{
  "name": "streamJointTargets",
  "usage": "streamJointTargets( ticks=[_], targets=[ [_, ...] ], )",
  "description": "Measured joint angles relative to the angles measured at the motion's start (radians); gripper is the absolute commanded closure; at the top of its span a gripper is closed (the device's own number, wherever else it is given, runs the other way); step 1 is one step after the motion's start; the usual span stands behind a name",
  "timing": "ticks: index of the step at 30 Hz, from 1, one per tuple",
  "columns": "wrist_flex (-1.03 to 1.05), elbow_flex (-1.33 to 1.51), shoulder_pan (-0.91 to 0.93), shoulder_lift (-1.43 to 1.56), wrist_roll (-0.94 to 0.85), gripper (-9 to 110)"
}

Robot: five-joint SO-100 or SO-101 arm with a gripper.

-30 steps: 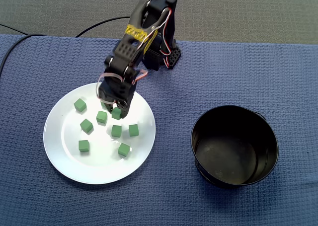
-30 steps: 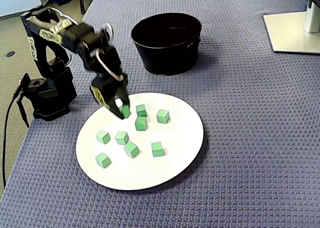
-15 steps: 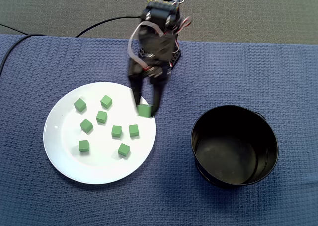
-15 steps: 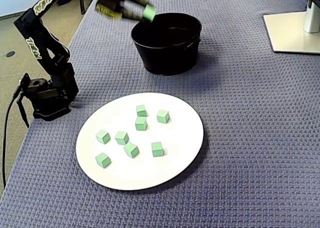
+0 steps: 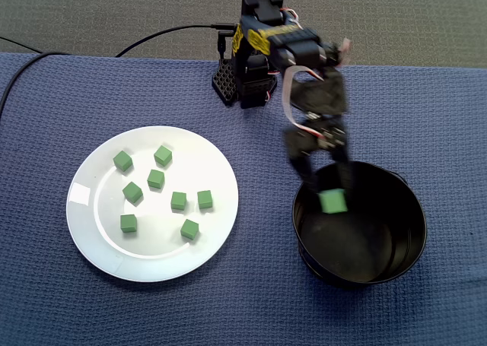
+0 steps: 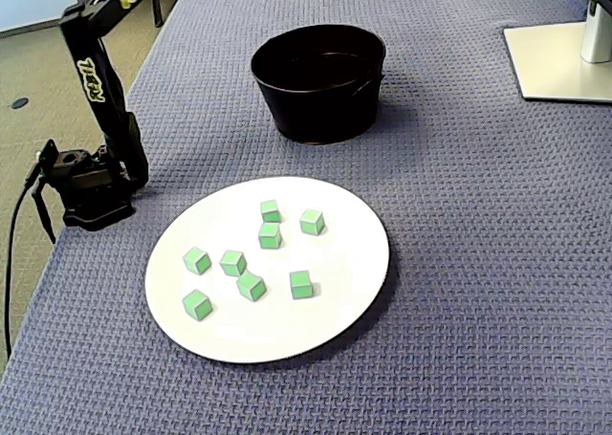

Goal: Pick up the items on the white plate and put them in the black container.

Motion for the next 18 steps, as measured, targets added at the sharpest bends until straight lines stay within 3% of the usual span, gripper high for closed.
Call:
streamJointTargets(
  ticks=[18],
  targets=[
    [-0.014,0.163,-0.143,-0.301,0.074,101]
  ],
)
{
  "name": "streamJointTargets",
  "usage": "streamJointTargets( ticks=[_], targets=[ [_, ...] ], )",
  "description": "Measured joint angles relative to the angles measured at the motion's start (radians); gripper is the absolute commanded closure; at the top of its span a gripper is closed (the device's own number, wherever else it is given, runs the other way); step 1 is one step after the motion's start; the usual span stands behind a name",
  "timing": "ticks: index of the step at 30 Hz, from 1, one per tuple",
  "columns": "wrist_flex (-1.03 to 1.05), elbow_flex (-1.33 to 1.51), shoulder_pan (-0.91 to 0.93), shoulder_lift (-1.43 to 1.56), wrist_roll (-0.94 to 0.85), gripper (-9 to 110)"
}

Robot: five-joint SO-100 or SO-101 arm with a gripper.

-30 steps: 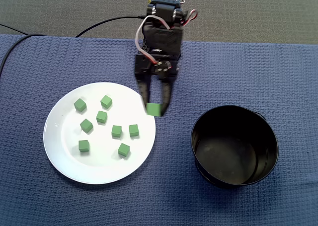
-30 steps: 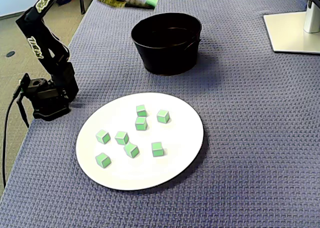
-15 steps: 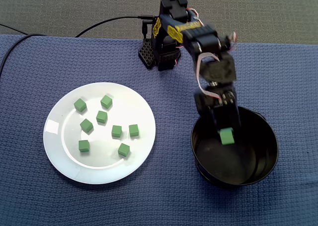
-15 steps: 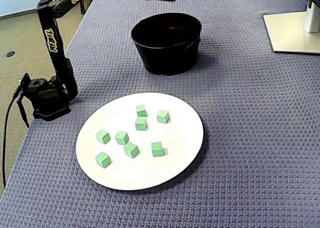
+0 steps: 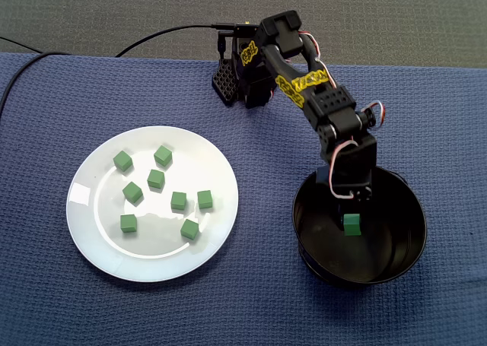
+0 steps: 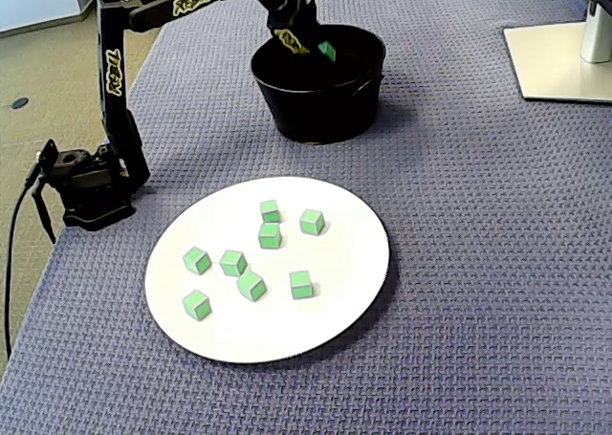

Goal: Pick up the items on the white plate and put them in the black container.

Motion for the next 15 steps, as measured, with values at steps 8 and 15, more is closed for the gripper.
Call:
streamJointTargets(
  ticks=[8,15],
  targets=[
    [0.002,0.028,-0.018,-0.041,0.002,86],
    [0.058,0.026,-0.031,-0.038,0.012,82]
  ],
)
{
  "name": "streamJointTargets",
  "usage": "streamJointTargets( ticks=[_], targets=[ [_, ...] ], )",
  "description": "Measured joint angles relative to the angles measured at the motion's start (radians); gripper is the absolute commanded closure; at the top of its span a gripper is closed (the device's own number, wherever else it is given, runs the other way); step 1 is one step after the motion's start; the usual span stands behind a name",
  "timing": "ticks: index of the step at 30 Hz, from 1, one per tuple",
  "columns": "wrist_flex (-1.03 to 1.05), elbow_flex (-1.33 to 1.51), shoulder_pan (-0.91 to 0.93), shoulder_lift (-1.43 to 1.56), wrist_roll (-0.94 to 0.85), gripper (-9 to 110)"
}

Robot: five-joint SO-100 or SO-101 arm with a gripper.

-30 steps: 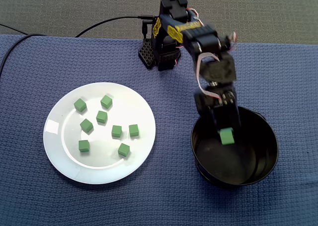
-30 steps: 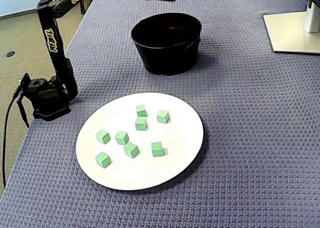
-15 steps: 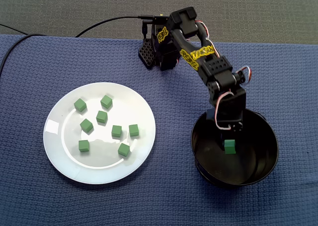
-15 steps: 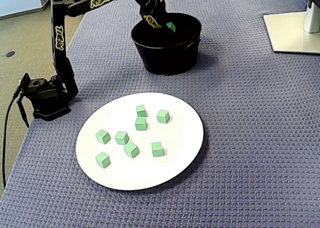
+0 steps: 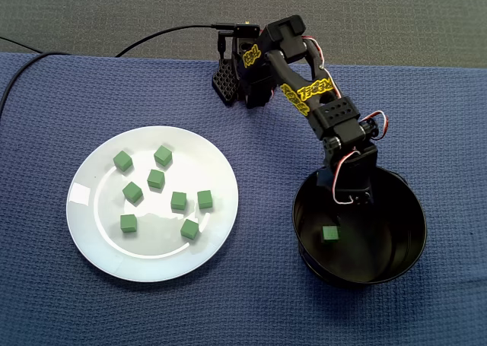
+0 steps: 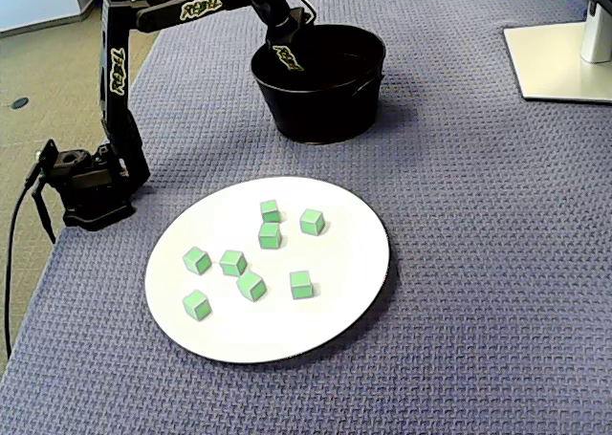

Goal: Pick up the items on the white plate and put them in the black container.

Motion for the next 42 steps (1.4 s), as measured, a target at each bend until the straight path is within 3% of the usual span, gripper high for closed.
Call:
streamJointTargets(
  ticks=[7,16,22,28,34,42],
  targets=[
    [0.239,-0.195,0.061,0.163,-0.052,83],
    [0.497,-0.459,0.391,0.41,-0.121,86],
    [0.52,-0.213,0.661,0.552,0.106,88],
    [0.416,0.137,0.847,0.624,0.316,79],
    [0.318,0.37,0.9,0.637,0.414,57],
    [0.285,0.457,0.887,0.557,0.489,59]
  ],
)
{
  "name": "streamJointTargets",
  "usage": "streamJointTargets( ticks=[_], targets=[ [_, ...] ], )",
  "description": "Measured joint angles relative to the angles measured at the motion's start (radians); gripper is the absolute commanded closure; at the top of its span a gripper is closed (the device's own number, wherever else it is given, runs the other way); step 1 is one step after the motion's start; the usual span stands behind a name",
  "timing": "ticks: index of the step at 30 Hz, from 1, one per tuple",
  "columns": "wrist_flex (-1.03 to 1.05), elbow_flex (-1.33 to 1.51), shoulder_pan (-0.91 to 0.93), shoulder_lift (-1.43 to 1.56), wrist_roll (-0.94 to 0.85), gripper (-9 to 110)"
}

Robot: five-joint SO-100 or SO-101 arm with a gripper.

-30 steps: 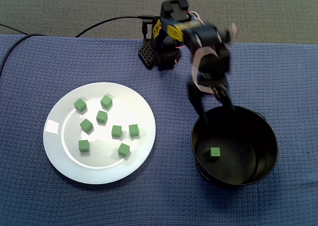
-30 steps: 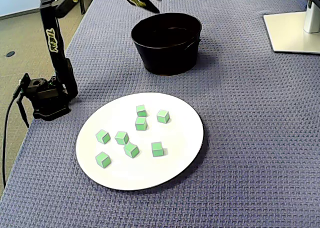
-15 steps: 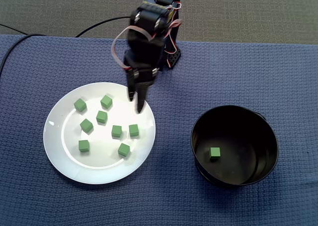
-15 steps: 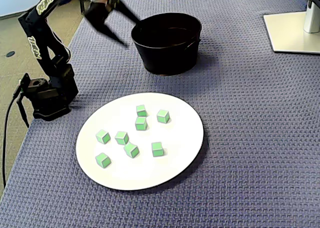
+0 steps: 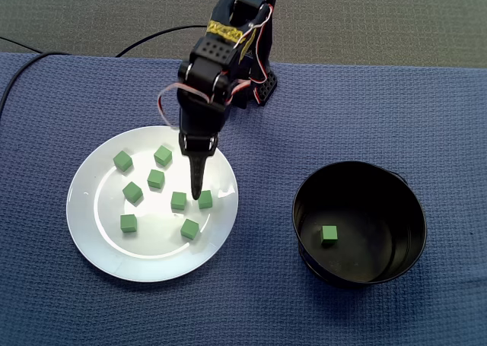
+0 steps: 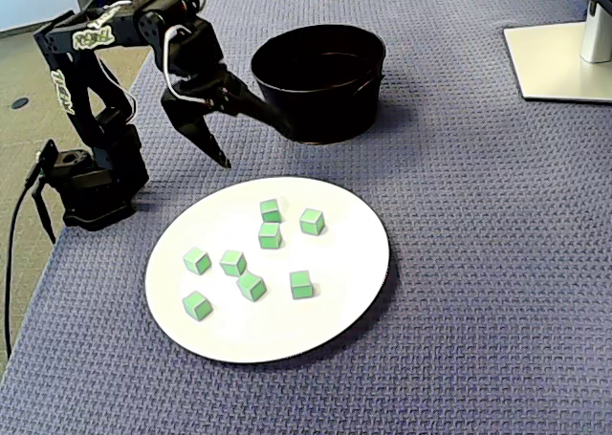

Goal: Pick up the items on the white plate and put them in the black container.

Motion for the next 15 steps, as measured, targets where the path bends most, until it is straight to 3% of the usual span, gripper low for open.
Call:
streamJointTargets(
  ticks=[15],
  targets=[
    [-0.123,0.04,-0.063,-0.368,-0.006,64]
  ],
)
